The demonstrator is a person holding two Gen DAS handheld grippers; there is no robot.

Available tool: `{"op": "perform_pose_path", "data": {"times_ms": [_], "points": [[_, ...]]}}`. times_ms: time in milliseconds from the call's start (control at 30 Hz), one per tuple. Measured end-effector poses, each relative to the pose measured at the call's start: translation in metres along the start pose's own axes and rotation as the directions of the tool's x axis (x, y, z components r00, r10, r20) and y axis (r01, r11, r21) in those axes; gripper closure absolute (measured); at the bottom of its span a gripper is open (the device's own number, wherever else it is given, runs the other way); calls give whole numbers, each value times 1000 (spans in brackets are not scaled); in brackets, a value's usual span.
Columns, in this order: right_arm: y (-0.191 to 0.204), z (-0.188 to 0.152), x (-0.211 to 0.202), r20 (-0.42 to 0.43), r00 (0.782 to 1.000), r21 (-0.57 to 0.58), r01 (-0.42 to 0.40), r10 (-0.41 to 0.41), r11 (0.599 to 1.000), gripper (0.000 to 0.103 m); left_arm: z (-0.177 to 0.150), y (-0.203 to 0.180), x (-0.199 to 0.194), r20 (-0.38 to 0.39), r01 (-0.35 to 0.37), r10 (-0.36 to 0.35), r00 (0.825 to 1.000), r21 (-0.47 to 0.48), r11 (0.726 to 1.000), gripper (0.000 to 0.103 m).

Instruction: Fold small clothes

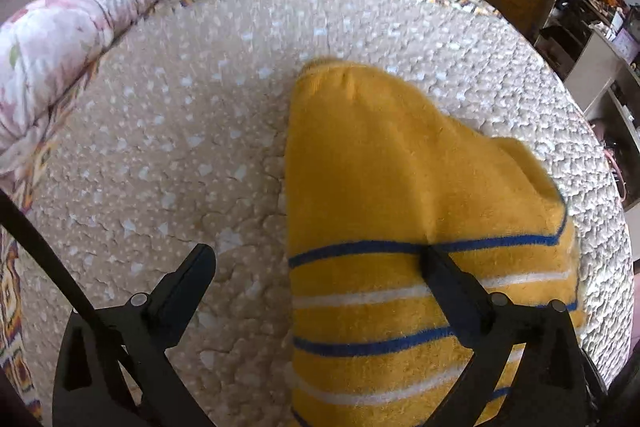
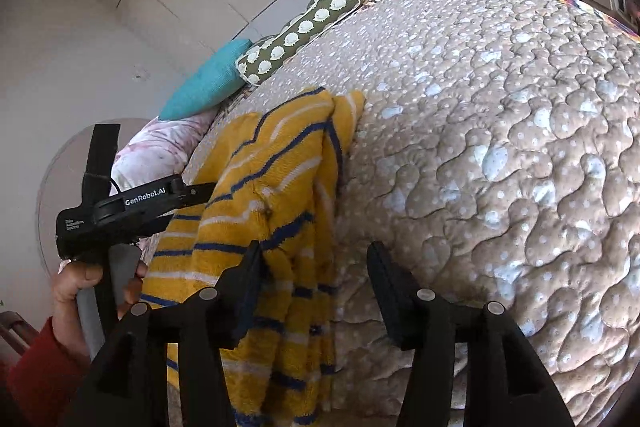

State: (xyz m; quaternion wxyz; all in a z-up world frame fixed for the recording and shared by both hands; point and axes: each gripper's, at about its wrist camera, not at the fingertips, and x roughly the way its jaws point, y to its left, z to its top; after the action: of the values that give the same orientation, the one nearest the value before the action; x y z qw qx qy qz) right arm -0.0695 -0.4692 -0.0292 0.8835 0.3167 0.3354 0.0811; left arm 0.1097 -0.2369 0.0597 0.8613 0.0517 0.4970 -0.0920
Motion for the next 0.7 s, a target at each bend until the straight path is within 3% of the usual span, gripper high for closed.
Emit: {"op": "perform_pose_path", "data": {"times_ms": [133, 200, 267, 300, 367, 400, 567, 667, 700], "points": [[2, 0, 2, 0, 1000, -7, 3, -3, 1000, 43, -15, 2, -40, 103, 14, -18, 995, 35, 999, 3], [1, 1, 3, 0, 1000, -5, -1, 1, 1000, 43, -31, 6, -73, 205, -26, 17, 979, 46, 999, 3], [1, 0, 2, 1, 1000, -3, -1, 1, 1000, 43, -47, 8, -104, 321, -89, 65, 945, 59, 994, 3], [1, 0, 2, 2, 1000, -3, 0, 0, 1000, 43, -61, 11, -124, 405, -150, 117, 907, 49, 988, 2], [2, 0, -1, 7, 1000, -6, 11, -11, 1000, 42, -83, 14, -153, 488, -249, 215, 846, 5, 968, 0], [5, -1, -7, 22, 999, -18, 33, -33, 999, 42, -93, 15, -167, 510, -274, 243, 825, -15, 962, 0], [38, -8, -47, 141, 985, -165, 124, -101, 978, 42, -139, 27, -224, 567, -189, 183, 803, -48, 981, 0], [57, -16, -65, 190, 975, -215, 155, -115, 964, 42, -169, 30, -250, 625, -210, 215, 750, -83, 974, 0], [64, -21, -69, 208, 970, -230, 172, -124, 958, 42, -179, 30, -260, 650, -240, 247, 719, -102, 965, 0]]}}
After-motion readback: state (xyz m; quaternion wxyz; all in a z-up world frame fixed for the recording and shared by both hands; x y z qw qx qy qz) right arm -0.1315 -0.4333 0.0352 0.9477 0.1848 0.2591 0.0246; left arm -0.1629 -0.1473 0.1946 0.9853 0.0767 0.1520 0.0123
